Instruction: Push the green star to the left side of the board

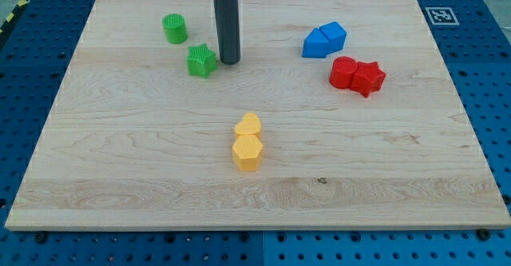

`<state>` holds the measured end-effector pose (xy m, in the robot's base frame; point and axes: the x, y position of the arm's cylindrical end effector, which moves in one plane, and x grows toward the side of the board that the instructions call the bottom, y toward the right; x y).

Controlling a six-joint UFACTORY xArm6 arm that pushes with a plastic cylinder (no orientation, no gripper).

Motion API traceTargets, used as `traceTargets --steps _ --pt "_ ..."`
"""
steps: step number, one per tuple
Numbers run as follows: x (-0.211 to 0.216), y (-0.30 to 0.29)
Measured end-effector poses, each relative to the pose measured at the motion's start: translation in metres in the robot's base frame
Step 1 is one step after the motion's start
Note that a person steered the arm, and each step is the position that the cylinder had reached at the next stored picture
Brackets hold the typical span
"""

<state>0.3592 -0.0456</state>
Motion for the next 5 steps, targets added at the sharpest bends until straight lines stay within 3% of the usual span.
traceTargets --steps 3,5 --pt "0.026 0.000" --pt "0.020 0.000"
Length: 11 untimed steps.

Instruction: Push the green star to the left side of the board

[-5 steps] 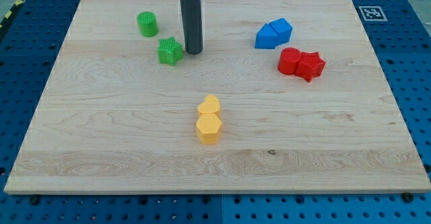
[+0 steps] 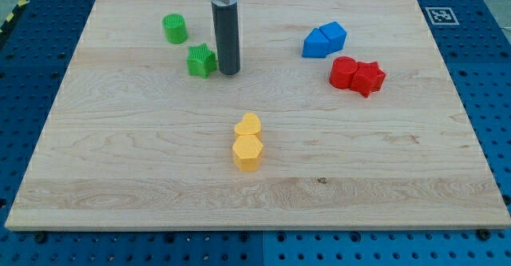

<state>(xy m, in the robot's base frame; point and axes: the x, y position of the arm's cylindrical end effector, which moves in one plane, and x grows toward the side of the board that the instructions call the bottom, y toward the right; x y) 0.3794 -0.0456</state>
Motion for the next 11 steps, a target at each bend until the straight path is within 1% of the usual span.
traceTargets --steps 1,5,8,9,10,11 --pt "-0.001 0.000" --pt "-0.001 -0.044" --pt "0.002 -0.046" --pt "0.034 0.003" --pt "0.080 0.048" --pt "0.088 0.060"
